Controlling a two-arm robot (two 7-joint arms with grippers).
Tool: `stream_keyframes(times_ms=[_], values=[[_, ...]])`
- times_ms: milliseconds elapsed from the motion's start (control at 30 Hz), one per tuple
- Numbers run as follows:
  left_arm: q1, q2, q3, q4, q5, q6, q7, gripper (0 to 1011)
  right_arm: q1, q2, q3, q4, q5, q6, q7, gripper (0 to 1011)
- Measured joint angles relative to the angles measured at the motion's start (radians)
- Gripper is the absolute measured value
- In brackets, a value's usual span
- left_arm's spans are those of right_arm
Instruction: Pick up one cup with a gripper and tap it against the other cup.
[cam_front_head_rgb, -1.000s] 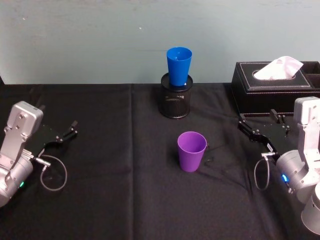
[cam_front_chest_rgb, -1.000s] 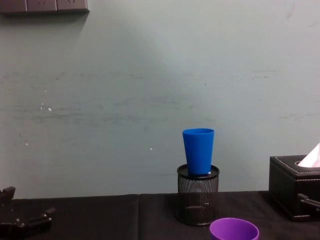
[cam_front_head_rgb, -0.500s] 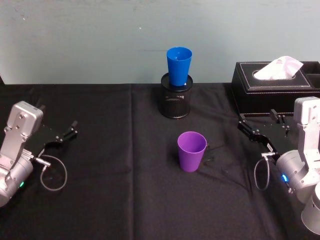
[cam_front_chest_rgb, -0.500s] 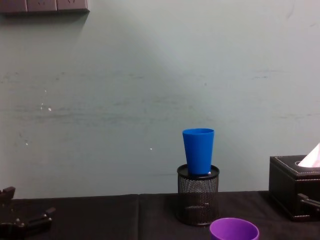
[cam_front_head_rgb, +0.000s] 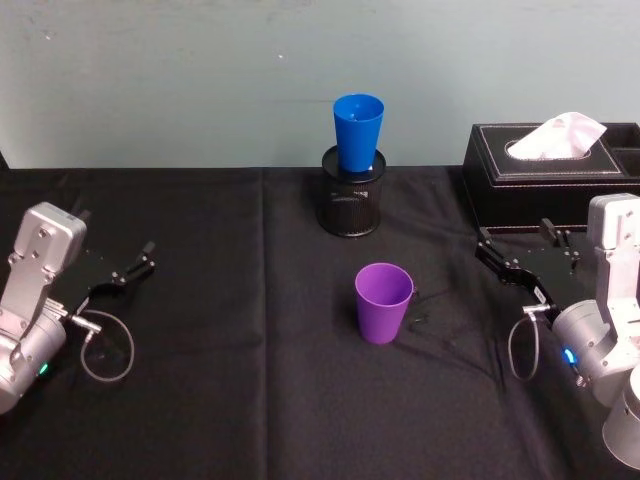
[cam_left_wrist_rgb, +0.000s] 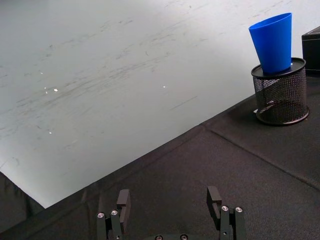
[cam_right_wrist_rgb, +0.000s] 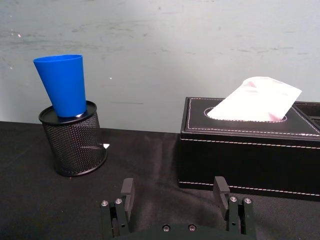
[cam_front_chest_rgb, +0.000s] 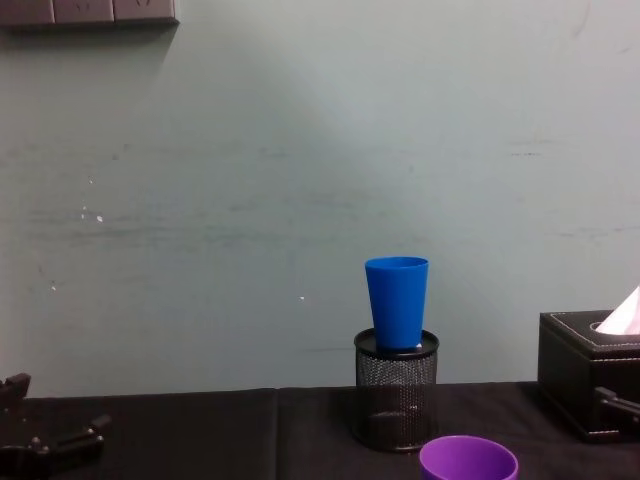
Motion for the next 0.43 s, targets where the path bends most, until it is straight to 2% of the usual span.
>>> stream_keyframes(times_ms=[433], values=[[0.0,0.0,0.0,0.0,0.0,0.0,0.0,1000,0.0,0.0,0.0,0.0,0.0,0.0,0.0,1003]])
